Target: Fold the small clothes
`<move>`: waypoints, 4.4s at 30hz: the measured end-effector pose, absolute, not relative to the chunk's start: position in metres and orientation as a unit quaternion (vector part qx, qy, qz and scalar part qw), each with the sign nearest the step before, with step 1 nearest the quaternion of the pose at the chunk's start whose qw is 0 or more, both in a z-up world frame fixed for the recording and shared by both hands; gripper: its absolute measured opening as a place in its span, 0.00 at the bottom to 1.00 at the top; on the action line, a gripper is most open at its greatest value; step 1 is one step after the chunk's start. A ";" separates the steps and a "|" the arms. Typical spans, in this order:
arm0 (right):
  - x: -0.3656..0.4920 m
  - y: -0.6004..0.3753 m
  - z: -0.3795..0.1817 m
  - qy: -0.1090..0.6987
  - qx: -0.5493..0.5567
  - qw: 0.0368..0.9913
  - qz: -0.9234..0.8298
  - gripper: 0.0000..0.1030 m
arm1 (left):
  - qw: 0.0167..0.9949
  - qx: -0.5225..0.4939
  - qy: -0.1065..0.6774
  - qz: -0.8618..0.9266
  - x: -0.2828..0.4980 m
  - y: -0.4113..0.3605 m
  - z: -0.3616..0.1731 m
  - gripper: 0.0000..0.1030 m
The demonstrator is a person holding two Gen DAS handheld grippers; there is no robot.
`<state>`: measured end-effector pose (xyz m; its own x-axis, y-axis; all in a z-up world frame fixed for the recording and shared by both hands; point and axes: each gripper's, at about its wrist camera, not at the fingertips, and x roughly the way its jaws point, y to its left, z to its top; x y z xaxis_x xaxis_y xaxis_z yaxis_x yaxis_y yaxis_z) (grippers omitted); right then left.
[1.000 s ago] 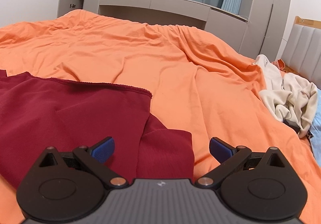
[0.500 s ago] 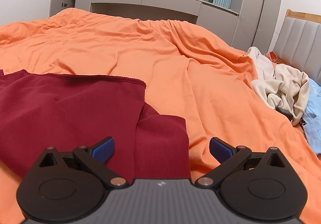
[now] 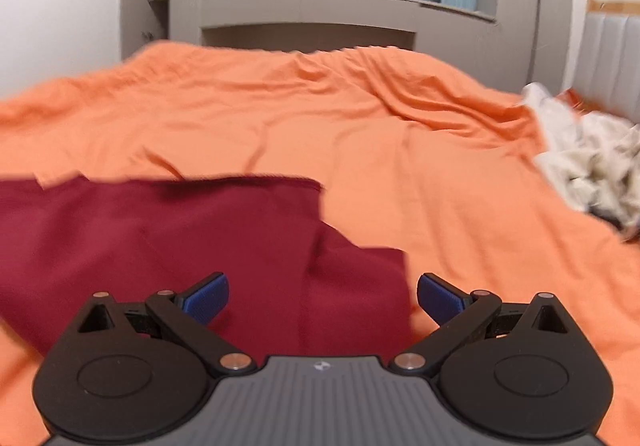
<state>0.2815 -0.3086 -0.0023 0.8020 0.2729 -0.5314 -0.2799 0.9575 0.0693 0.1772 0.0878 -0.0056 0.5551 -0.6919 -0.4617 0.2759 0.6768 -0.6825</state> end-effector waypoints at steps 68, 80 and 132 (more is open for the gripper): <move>0.261 -0.144 -0.010 0.243 -0.125 0.943 0.188 1.00 | 0.885 -0.372 0.265 -0.086 0.183 0.107 -0.015 0.99; 0.250 -0.155 -0.034 0.247 -0.086 0.948 0.179 1.00 | 0.889 -0.358 0.273 -0.089 0.187 0.105 -0.014 0.99; 0.247 -0.329 0.040 0.262 0.098 0.955 0.099 1.00 | 0.975 -0.108 0.185 -0.050 0.244 0.012 0.041 0.15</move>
